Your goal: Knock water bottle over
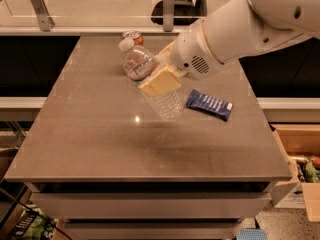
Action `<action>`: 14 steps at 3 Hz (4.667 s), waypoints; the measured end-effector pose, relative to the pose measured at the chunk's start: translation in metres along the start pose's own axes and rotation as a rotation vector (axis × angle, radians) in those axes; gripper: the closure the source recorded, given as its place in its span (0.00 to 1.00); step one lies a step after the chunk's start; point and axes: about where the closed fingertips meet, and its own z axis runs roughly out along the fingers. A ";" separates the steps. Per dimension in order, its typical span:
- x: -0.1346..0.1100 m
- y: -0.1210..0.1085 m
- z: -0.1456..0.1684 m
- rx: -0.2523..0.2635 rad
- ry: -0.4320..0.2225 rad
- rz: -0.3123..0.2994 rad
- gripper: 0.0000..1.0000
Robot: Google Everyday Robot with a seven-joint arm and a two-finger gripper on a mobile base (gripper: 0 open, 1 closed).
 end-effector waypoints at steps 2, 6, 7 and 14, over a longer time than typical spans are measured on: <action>0.015 0.001 -0.002 0.060 0.161 -0.014 1.00; 0.049 -0.002 0.005 0.081 0.440 -0.007 1.00; 0.050 0.002 0.021 0.043 0.459 -0.022 1.00; 0.069 0.024 0.101 -0.173 0.504 -0.044 0.82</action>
Offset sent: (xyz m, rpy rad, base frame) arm -0.0016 -0.0253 -0.0177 -0.2670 -0.0186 -0.0936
